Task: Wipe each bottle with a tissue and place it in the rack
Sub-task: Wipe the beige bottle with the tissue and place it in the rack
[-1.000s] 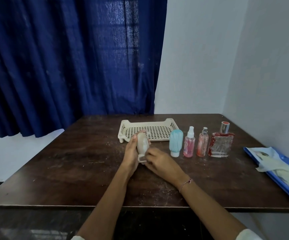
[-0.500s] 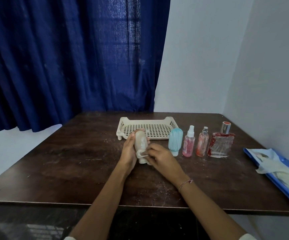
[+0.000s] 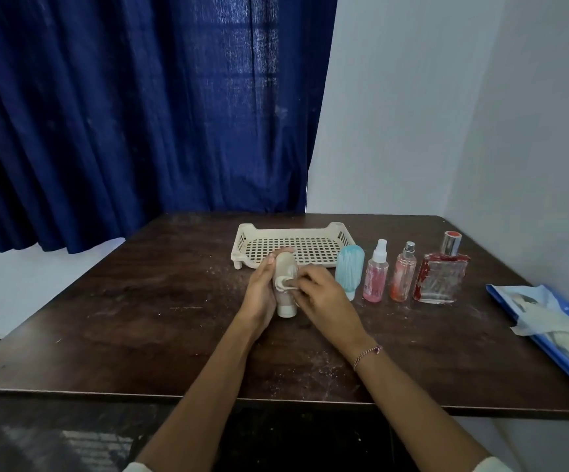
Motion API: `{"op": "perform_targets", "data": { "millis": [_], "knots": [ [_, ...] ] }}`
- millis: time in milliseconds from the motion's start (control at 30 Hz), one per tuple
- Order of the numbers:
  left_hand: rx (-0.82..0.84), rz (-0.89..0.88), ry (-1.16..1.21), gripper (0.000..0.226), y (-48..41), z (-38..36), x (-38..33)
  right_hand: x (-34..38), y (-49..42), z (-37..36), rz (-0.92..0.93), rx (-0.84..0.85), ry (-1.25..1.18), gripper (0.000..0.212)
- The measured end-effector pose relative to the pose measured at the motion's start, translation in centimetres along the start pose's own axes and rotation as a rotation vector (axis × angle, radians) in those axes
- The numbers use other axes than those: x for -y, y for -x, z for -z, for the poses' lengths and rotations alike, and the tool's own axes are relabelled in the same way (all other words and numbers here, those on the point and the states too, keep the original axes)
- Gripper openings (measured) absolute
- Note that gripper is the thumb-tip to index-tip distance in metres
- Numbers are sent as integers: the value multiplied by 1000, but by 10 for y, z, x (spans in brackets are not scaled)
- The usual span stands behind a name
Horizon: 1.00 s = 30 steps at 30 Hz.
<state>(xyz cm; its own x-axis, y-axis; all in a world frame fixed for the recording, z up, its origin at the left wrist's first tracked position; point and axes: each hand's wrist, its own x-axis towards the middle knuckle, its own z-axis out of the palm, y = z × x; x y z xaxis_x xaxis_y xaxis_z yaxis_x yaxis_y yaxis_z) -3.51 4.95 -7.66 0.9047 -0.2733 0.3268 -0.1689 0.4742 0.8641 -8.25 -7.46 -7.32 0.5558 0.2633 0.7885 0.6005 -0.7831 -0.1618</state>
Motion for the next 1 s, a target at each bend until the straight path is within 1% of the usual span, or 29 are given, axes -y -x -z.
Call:
{"op": "perform_targets", "data": {
  "millis": [67, 133, 167, 200, 267, 333, 400, 467, 533, 633, 700, 800, 867, 933, 1000],
  "knots": [
    [10, 11, -8, 35, 1, 0, 0, 1, 2, -3, 61, 32, 14, 11],
    [8, 23, -40, 36, 2, 1, 0, 3, 6, -8, 179, 144, 57, 9],
    [9, 23, -55, 37, 2, 1, -1, 4, 6, -9, 214, 184, 83, 10],
    [16, 18, -60, 37, 2, 1, 0, 4, 5, -8, 217, 189, 96, 10],
    [21, 6, -53, 36, 2, 0, 0, 3, 2, -4, 158, 118, 81, 9],
    [39, -2, -47, 35, 2, -3, -1, 1, 0, 4, 56, 4, 52, 16],
    [73, 3, -50, 35, 3, -5, -1, -5, -1, 9, -43, -95, 46, 15],
    [85, 1, -71, 38, 5, -6, 0, -10, 0, 13, -122, -142, 42, 15],
    [88, 2, -81, 39, 5, -5, 0, -10, 0, 13, -123, -135, 25, 18],
    [99, -7, -89, 35, 5, -5, -1, -2, 1, 10, -2, -42, 28, 18],
    [110, -9, -97, 35, 6, -7, -2, 0, 1, 9, 41, -24, 47, 18],
    [122, -2, -76, 35, 7, -10, -3, -4, -1, 12, -52, -128, 45, 15],
    [127, 5, -73, 34, 8, -11, -3, -6, -2, 15, -117, -187, 35, 17],
    [122, 7, -76, 33, 7, -13, -3, -6, -1, 16, -136, -217, 22, 19],
    [113, 2, -80, 35, 7, -12, -3, -2, -1, 14, -106, -201, 3, 19]
  ]
}}
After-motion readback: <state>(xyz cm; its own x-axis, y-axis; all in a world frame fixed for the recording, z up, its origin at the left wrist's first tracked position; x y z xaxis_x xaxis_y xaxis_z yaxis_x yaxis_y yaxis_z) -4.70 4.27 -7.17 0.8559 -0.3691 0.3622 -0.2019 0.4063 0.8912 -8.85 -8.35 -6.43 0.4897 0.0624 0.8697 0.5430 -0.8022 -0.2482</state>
